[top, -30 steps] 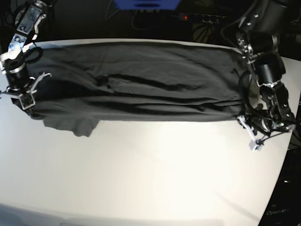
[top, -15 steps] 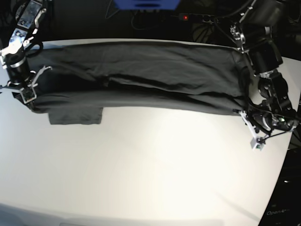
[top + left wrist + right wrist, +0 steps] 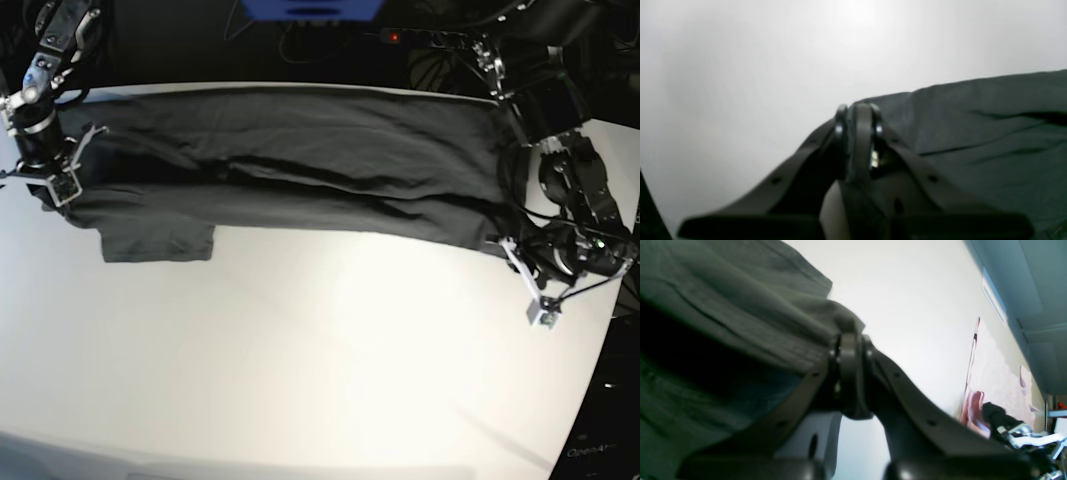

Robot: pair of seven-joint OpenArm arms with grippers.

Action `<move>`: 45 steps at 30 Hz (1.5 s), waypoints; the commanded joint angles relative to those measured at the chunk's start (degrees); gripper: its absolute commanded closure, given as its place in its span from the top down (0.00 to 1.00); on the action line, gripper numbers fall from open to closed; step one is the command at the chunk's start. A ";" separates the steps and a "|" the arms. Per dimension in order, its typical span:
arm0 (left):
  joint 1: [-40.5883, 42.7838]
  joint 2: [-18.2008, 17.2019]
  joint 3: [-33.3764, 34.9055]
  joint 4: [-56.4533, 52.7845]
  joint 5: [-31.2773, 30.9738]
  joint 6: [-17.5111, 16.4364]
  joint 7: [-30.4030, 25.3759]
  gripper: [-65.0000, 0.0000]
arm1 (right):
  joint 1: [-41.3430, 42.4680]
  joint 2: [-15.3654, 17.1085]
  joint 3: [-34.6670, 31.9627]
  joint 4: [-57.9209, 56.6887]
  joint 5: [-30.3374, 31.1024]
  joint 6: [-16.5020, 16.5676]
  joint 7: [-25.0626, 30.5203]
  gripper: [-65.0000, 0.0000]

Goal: Fold the T-shirt properly
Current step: 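Lift the strip ends with both grippers and drag it away from the robot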

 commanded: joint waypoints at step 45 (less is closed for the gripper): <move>14.19 -11.75 -3.72 -0.52 -34.37 -0.14 -0.01 0.06 | -2.43 -4.04 7.63 -0.72 -5.96 -0.71 6.63 0.00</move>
